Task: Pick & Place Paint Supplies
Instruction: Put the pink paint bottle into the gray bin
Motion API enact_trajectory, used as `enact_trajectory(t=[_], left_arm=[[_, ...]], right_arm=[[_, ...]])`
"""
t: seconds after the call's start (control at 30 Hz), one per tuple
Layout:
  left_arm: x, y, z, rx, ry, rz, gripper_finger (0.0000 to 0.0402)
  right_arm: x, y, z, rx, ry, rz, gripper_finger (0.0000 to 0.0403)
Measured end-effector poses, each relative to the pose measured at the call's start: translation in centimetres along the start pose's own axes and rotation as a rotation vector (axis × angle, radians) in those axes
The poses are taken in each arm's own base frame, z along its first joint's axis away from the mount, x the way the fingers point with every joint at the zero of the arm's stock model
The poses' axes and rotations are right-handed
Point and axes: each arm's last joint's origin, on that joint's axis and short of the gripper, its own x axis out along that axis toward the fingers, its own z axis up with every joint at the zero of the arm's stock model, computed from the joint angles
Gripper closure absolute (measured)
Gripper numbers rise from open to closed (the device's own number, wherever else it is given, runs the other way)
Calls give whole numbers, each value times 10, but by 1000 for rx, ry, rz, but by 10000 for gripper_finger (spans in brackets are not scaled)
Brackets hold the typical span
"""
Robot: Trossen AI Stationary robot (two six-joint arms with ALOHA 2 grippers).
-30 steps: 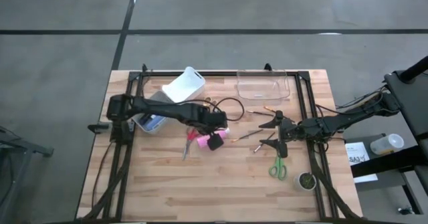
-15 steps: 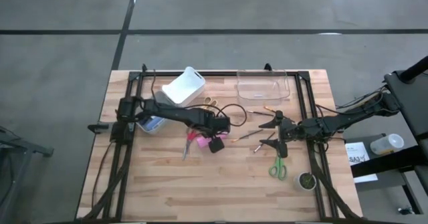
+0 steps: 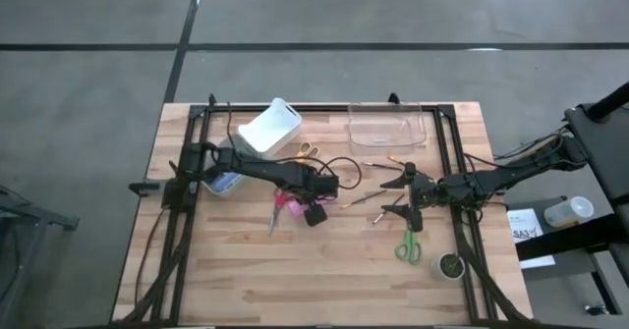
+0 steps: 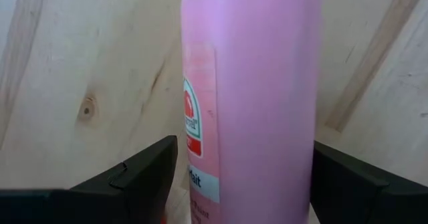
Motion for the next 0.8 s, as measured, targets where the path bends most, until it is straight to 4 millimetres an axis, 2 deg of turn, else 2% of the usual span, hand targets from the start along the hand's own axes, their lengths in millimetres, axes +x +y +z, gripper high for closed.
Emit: enact_trajectory(t=[0.13, 0.43, 0.7, 0.8], left_arm=[[0, 0, 0, 3, -1, -1, 113], [0, 0, 0, 16, 0, 0, 197], [-5, 0, 0, -25, -9, -5, 208], [-18, 1, 0, -46, -31, -15, 209]], right_arm=[[0, 0, 0, 0, 0, 0, 96], [0, 0, 0, 0, 0, 0, 96], [0, 0, 0, 0, 0, 0, 96], [0, 0, 0, 0, 0, 0, 96]])
